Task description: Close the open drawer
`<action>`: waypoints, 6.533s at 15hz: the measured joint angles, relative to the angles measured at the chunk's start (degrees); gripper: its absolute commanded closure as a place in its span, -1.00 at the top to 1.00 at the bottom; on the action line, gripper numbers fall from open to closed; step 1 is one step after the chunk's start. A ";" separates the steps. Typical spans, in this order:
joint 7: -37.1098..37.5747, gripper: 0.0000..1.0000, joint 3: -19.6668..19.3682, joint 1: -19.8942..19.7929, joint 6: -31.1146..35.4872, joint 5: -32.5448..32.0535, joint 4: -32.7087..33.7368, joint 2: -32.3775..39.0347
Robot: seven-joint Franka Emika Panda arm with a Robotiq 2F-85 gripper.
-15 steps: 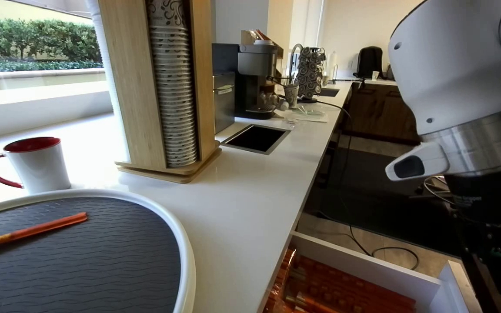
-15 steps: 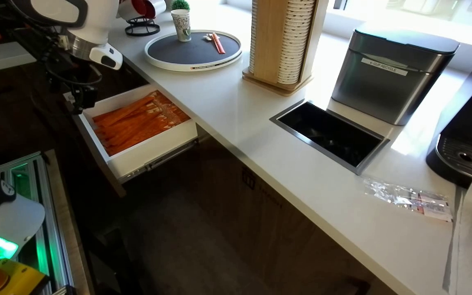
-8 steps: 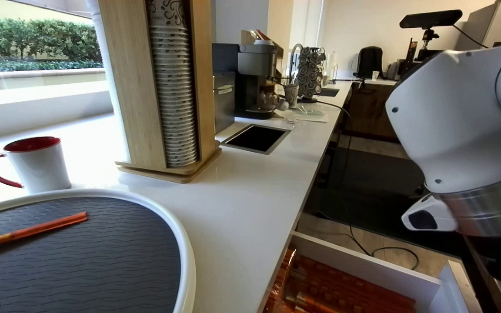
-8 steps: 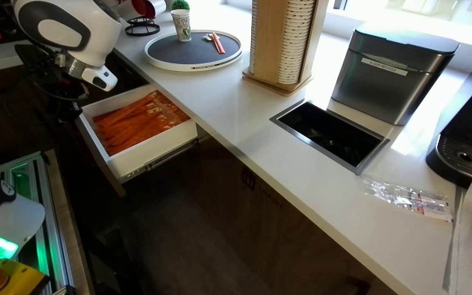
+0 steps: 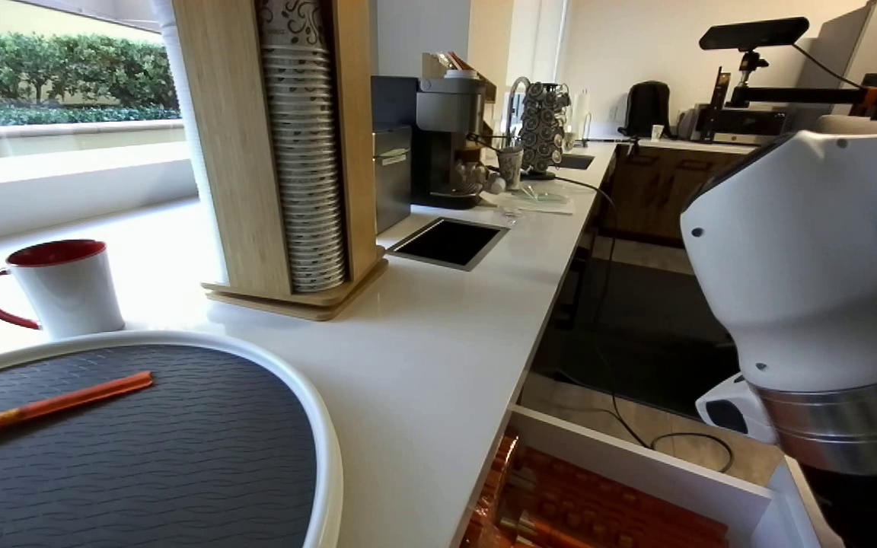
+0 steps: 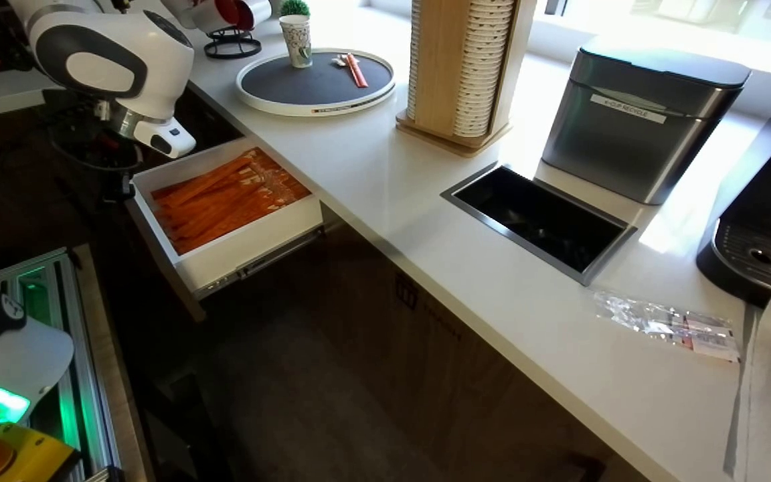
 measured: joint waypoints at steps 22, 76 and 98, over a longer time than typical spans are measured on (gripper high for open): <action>21.56 -1.00 2.76 -0.22 23.93 -31.18 0.10 6.05; 101.85 -1.00 -15.77 -3.34 44.03 -142.96 17.55 21.51; 18.17 0.99 -12.44 3.01 43.56 -44.95 -0.02 -2.97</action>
